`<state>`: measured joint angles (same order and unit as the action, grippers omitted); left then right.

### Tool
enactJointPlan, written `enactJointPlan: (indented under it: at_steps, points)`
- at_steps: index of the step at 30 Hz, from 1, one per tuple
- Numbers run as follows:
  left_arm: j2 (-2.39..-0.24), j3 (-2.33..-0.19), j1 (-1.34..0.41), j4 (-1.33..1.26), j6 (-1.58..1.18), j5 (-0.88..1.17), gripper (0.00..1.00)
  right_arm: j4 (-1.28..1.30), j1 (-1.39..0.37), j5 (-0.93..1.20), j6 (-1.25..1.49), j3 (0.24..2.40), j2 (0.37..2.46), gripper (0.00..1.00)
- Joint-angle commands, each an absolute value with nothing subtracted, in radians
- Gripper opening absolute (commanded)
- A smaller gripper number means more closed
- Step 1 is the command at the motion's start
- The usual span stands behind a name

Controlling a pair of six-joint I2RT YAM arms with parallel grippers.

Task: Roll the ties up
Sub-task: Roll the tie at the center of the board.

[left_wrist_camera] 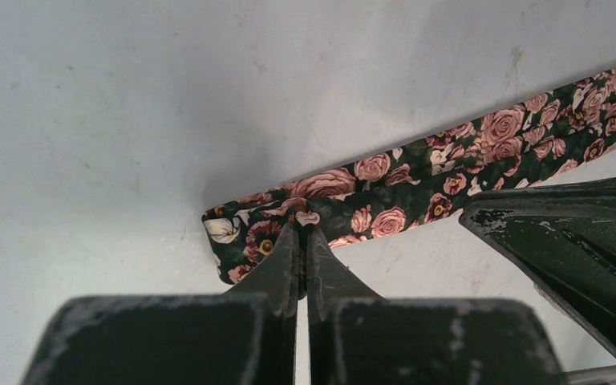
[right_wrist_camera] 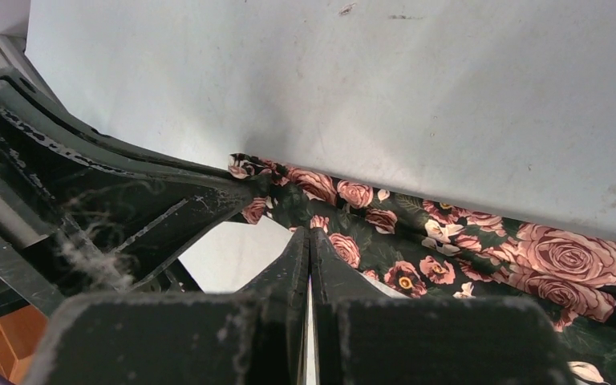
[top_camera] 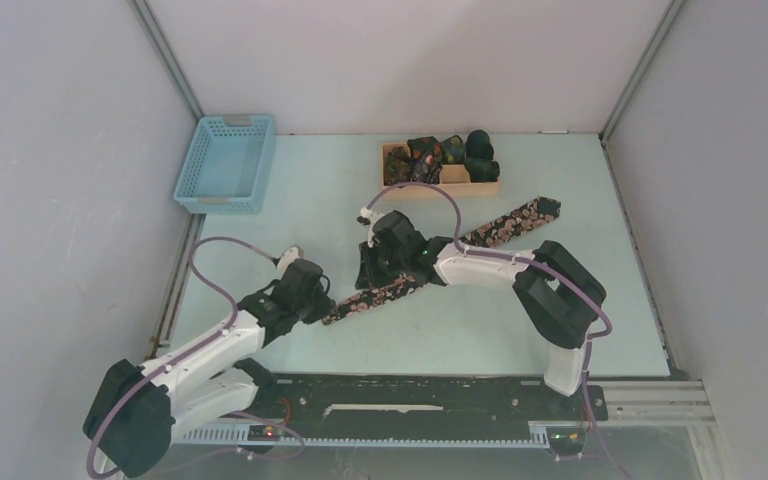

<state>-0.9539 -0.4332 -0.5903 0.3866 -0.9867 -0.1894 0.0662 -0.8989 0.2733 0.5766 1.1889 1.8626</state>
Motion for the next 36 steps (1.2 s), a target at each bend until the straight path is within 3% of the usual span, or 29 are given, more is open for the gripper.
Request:
enactJointPlan:
  at_steps: [1, 4, 9, 13, 25, 30, 36]
  points:
    - [-0.981, -0.469, -0.601, 0.314, -1.000, -0.168, 0.00, 0.024, -0.893, 0.263, 0.582, 1.186, 1.828, 0.00]
    - [-0.994, -0.454, -0.604, 0.268, -0.999, -0.147, 0.04, 0.026, -0.895, 0.261, 0.580, 1.186, 1.834, 0.00]
    - [-1.003, -0.438, -0.611, 0.228, -1.001, -0.138, 0.35, 0.023, -0.897, 0.259, 0.578, 1.186, 1.838, 0.00]
    - [-0.994, -0.419, -0.614, 0.220, -1.010, -0.138, 0.44, 0.020, -0.899, 0.259, 0.576, 1.185, 1.842, 0.00]
    - [-0.898, -0.329, -0.614, 0.198, -1.055, -0.152, 0.28, 0.010, -0.921, 0.269, 0.573, 1.185, 1.855, 0.00]
    - [-0.870, -0.297, -0.614, 0.178, -1.064, -0.155, 0.13, -0.014, -0.932, 0.299, 0.569, 1.187, 1.870, 0.00]
    - [-0.868, -0.283, -0.614, 0.167, -1.065, -0.156, 0.02, -0.024, -0.947, 0.348, 0.572, 1.196, 1.903, 0.01]
